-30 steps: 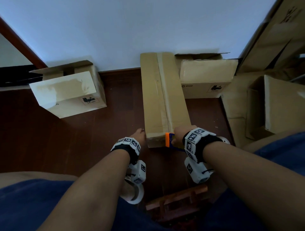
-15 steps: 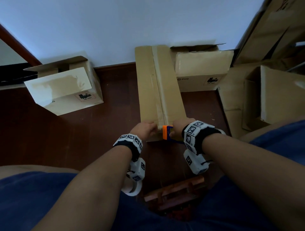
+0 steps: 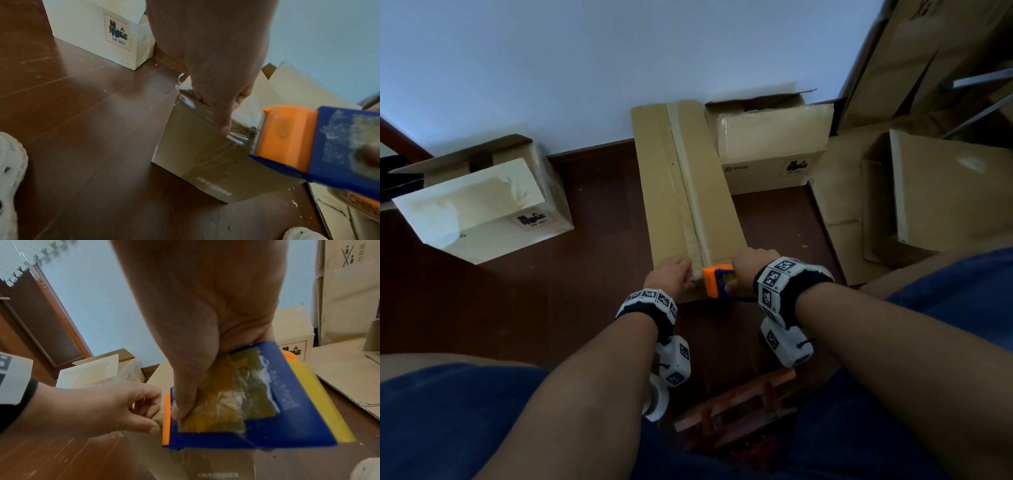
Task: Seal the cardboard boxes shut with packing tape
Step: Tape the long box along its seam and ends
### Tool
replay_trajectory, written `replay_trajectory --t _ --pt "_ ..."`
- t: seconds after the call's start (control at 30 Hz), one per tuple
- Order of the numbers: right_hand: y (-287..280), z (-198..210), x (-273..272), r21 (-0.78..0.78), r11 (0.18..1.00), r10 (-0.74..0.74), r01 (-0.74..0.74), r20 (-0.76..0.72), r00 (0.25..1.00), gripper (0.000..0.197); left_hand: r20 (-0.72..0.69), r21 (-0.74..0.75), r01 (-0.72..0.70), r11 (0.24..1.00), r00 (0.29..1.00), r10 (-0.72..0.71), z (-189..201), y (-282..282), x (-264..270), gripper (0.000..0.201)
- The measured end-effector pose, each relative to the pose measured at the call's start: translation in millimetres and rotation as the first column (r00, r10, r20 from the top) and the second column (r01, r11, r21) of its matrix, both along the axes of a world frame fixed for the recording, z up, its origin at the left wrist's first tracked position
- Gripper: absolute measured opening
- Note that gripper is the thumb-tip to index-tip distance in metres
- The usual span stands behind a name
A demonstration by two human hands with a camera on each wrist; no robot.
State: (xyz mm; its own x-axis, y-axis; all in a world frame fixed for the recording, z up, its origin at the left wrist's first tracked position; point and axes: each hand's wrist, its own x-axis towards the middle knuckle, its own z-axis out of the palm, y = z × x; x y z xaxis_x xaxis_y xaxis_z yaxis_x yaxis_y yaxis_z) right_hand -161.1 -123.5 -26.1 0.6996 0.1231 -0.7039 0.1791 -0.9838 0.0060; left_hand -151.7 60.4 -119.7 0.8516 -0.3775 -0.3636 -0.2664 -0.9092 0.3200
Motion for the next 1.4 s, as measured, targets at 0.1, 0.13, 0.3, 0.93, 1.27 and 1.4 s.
replay_trajectory --t 0.1,0.13,0.3,0.93,1.27,1.4 --pt "-4.5 -7.4 -1.5 0.023 1.000 -0.003 0.003 0.015 1.000 0.040 -0.029 0.001 0.006 1.000 1.000 -0.006 -2.8 2.3 3.7 0.023" --pt "-5.5 -9.2 -1.8 0.029 1.000 -0.009 0.009 0.012 1.000 0.041 -0.036 -0.003 0.012 1.000 0.999 -0.012 -3.8 3.2 5.2 0.024" --pt "-14.9 -13.3 -0.7 0.048 0.998 -0.044 0.043 0.008 0.999 0.048 -0.009 -0.066 -0.001 0.998 1.000 0.001 -9.6 7.1 2.6 0.026" --pt "-7.3 -12.8 3.9 0.042 0.999 -0.033 0.032 0.013 0.999 0.042 -0.523 0.020 -0.837 0.546 0.457 0.719 -8.6 66.4 -10.3 0.041" --pt "-2.5 -9.0 5.9 0.036 0.999 -0.005 0.005 0.017 1.000 0.035 -0.431 0.057 -0.614 0.787 0.696 0.574 23.6 13.0 -6.2 0.034" --pt "-2.0 -8.6 8.4 0.040 0.999 -0.014 0.015 -0.028 1.000 0.034 -0.494 -0.002 -0.696 0.718 0.625 0.604 19.2 13.8 -4.5 0.036"
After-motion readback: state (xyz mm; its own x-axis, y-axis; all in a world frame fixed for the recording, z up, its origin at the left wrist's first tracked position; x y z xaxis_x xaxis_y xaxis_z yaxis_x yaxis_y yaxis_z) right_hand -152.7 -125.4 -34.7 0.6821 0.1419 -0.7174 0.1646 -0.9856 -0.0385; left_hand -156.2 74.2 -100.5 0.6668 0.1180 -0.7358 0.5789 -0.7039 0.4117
